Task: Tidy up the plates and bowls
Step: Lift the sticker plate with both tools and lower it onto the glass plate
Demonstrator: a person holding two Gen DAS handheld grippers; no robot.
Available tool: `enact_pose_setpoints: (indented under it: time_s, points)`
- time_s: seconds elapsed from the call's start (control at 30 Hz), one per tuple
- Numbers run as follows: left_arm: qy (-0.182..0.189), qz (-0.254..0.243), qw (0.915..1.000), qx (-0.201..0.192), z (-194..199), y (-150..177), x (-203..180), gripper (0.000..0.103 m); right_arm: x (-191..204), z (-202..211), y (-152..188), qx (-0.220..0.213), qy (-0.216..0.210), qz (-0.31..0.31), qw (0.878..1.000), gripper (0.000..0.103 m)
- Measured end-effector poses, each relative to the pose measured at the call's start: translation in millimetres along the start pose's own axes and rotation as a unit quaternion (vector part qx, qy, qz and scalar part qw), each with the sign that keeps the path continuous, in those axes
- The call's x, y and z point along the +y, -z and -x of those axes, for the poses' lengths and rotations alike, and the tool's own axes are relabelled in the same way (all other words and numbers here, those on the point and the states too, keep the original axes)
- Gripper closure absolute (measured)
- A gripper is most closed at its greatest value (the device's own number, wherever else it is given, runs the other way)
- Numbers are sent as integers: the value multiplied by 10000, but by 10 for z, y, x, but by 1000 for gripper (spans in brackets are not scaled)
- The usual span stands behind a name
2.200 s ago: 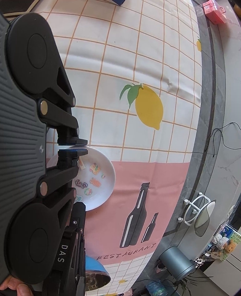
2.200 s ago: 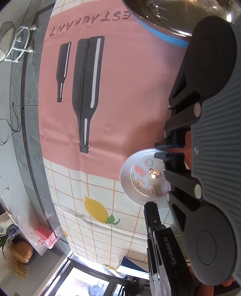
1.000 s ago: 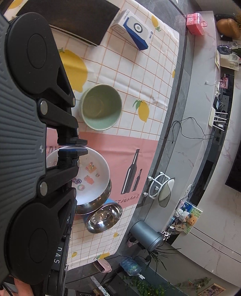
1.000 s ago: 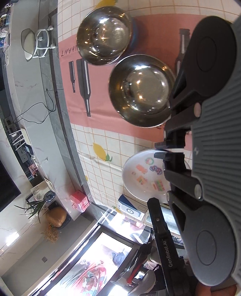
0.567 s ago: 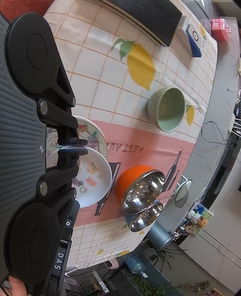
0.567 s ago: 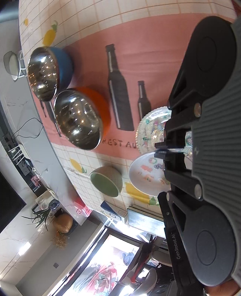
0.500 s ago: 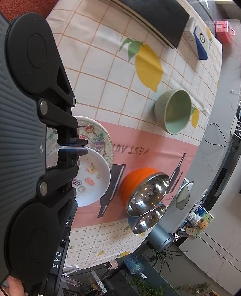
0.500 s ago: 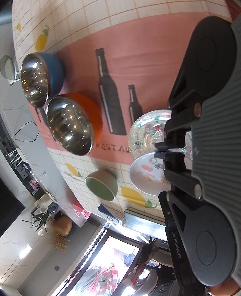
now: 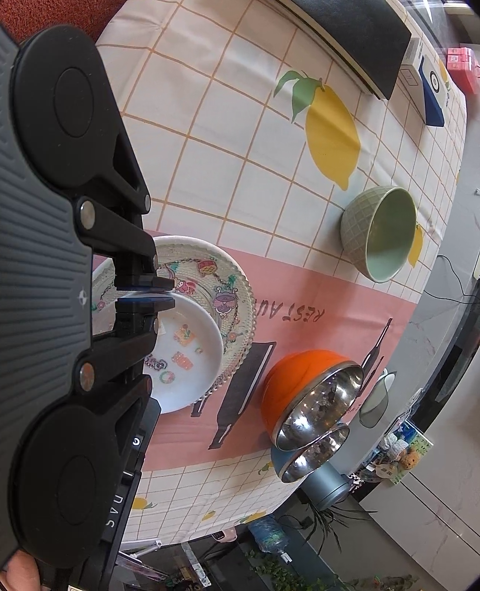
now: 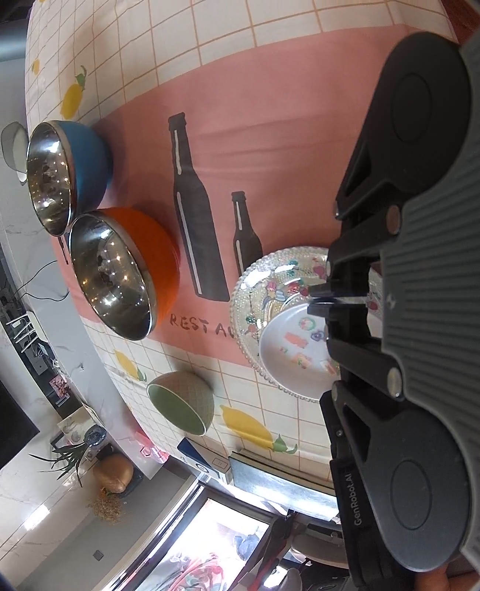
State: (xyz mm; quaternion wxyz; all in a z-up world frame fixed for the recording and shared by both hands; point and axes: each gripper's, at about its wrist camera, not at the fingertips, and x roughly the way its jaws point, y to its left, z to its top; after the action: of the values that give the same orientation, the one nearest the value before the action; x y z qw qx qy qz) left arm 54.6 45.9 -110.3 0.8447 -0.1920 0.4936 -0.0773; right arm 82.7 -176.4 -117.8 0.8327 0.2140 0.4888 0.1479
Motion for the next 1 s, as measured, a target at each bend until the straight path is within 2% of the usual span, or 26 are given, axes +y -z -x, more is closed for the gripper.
enact_pose_setpoints:
  time_s: [0.43,0.8,1.0]
  points:
    - [-88,8,9999,68,-105,12,-11,101,-45,-115,21,66,121,7,9999,102]
    - [-218,-32,9998,-23,-138,-63,-13,101,17,-204,-29,5,184,111,9998,102]
    - [-245,-37,9997,-63,-144,-59,-14,97,21,-213,-19,8,147,154,9998,98]
